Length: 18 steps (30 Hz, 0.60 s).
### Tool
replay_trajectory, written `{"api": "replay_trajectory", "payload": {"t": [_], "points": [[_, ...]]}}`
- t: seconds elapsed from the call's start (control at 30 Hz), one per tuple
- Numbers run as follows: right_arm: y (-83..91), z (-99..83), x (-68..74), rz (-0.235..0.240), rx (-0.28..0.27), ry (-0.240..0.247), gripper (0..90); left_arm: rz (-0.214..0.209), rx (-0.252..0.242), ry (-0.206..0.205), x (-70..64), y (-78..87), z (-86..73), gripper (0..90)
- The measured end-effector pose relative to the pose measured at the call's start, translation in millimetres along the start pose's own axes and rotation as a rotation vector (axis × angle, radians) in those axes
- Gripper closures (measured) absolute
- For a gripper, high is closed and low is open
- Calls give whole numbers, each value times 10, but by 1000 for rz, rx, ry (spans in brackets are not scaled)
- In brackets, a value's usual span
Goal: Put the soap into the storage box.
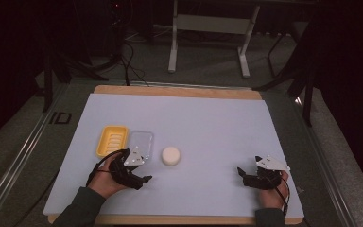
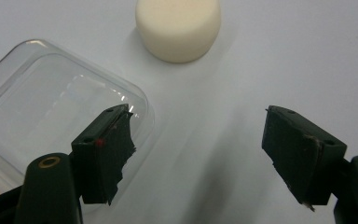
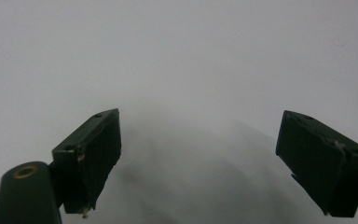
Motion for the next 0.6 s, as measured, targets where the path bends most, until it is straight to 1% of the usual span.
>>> {"api": "replay_trajectory", "payload": {"t": [0.13, 0.2, 0.33, 0.6], "points": [[2, 0, -2, 2, -3, -3, 140, 5, 17, -15, 14, -10, 60, 247], [3, 0, -4, 3, -4, -3, 140, 15, 38, -22, 28, -24, 91, 247], [6, 0, -3, 3, -3, -4, 140, 9, 58, -44, 40, -47, 141, 247], [7, 0, 0, -6, -4, 0, 140, 2, 67, -61, 89, -77, 227, 247]]}}
Point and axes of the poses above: each handheld gripper's, and its own axes: y roughly backward along the jaws, z roughly out of its top, x roughly to its left, the point moved 3 cm from there along -y, roughly forward along the jaws, and after that the axes turned 1 degree about x, right-handed, at the moved point
